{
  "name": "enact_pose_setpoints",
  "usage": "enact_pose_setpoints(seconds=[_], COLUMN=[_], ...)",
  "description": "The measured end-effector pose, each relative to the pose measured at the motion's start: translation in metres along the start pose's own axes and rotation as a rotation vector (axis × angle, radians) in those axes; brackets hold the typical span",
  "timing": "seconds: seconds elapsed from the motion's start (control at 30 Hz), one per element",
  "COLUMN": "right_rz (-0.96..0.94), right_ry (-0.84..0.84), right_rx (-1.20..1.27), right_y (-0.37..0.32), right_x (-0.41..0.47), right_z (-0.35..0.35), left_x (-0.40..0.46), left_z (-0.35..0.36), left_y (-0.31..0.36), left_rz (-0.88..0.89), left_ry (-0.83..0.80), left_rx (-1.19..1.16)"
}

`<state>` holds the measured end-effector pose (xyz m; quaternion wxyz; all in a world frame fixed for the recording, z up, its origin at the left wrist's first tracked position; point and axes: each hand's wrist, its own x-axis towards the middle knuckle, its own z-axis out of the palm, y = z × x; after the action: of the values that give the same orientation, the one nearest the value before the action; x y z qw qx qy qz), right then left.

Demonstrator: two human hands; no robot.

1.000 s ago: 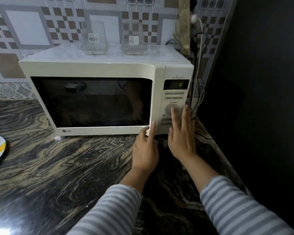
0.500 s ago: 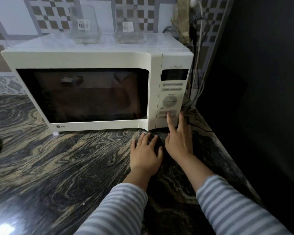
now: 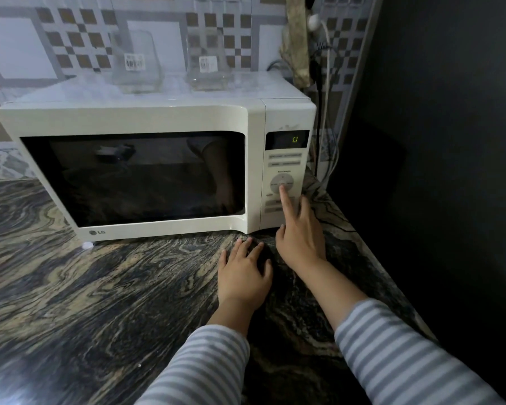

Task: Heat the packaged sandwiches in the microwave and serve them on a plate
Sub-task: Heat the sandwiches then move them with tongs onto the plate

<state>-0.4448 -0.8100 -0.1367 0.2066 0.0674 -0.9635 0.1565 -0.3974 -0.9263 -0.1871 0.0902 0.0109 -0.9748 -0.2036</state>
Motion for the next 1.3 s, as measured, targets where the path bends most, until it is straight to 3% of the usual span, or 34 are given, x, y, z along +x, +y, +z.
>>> enact_pose_setpoints(seconds=[0.37,0.67,1.3], right_rz=[0.023,0.048,0.035], right_ry=[-0.068,-0.384,-0.414], right_rx=[-0.125,-0.133,-0.108], right_y=[0.000,0.033,0.037], right_x=[-0.004,-0.049,-0.049], right_z=[-0.006,0.027,0.027], left_x=[-0.001,-0.001,0.000], left_z=[0.000,0.003,0.004], left_y=[0.000,-0.002,-0.002], left_rz=[-0.003,0.008,0.000], left_ry=[0.007,-0.024,-0.055], left_rx=[-0.002,0.056,0.082])
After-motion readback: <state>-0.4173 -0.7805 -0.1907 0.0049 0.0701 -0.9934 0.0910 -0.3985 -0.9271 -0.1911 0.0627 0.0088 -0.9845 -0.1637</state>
